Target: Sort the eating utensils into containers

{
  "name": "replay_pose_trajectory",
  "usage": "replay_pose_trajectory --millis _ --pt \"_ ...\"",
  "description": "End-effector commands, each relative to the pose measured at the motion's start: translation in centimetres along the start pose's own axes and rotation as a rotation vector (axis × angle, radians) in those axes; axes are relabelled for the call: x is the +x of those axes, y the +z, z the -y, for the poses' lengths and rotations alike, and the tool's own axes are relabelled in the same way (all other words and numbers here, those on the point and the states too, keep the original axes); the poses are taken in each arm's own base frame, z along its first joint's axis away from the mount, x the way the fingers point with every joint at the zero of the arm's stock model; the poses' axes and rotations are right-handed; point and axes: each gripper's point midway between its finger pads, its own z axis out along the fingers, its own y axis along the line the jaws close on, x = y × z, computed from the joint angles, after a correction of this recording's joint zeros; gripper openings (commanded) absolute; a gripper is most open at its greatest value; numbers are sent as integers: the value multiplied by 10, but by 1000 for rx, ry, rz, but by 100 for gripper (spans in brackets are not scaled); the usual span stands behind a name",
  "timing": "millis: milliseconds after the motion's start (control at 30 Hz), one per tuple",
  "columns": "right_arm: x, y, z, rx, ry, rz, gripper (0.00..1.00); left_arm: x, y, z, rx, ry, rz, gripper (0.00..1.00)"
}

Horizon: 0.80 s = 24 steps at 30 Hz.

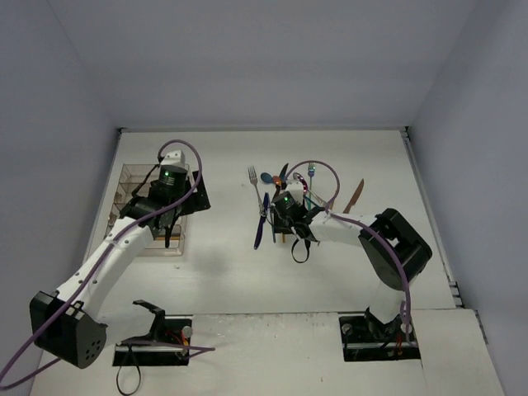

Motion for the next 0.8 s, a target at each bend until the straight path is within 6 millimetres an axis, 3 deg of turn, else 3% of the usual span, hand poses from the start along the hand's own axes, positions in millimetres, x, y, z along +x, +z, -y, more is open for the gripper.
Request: replay_pose_trajectory --millis 0,100,300,533,633,767 --pt "-14 6 -8 15 41 25 40 -9 -1 21 43 57 26 76" --pt "-8 8 1 58 29 12 32 -1 4 28 53 73 -3 76" --pt "-5 -1 15 92 7 4 1 2 6 50 96 87 -24 76" --pt "-37 -42 7 7 -73 116 0 -4 -2 100 267 47 -58 76" --pt "-61 -81 -4 -78 -119 225 0 -8 -8 126 382 -5 -59 76" --pt "-73 -122 -24 -247 -157 337 0 -13 -14 157 494 -60 -61 75"
